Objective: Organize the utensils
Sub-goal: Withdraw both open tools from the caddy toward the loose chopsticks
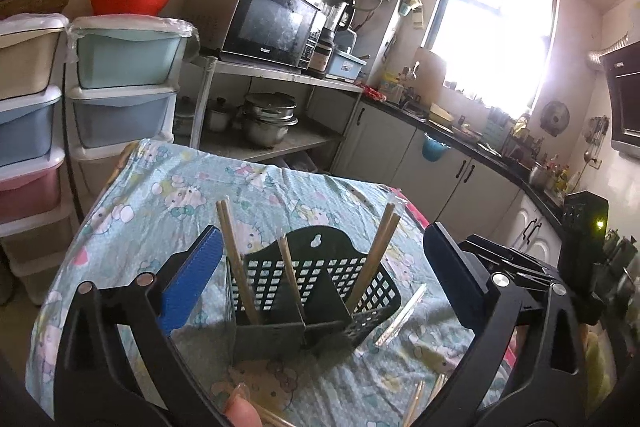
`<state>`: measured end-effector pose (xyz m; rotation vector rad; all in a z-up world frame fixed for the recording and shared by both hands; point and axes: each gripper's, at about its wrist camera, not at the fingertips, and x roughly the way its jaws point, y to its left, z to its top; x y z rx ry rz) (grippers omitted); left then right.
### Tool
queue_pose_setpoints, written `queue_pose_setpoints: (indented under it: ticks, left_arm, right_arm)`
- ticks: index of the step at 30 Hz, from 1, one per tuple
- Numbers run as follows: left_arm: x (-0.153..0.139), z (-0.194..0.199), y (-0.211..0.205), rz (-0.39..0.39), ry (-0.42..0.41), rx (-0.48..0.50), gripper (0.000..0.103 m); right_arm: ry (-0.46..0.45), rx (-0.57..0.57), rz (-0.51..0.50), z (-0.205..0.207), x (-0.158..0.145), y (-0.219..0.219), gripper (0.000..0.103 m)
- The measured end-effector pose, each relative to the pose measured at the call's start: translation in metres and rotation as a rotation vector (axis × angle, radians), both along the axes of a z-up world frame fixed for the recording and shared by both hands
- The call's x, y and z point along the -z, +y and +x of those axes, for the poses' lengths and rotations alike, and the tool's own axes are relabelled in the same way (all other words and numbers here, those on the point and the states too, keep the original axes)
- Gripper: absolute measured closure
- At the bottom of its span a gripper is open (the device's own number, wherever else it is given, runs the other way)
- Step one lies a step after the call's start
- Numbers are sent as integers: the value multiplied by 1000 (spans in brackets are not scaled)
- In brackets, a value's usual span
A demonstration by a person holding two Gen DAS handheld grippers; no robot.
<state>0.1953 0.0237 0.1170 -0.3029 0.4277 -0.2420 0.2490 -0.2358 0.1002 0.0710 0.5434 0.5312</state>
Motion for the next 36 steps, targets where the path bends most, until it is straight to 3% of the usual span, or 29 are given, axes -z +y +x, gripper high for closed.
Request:
queue_pose_setpoints:
  ticks: [23,36]
  left_arm:
    - [42,-28,-9,-41,79,11,11]
    - [84,-33,-28,-41,190,51,11]
  right_arm:
    - [43,35,-1,-31,28,-26,37]
    - [125,95,-14,-29,55,-49,37]
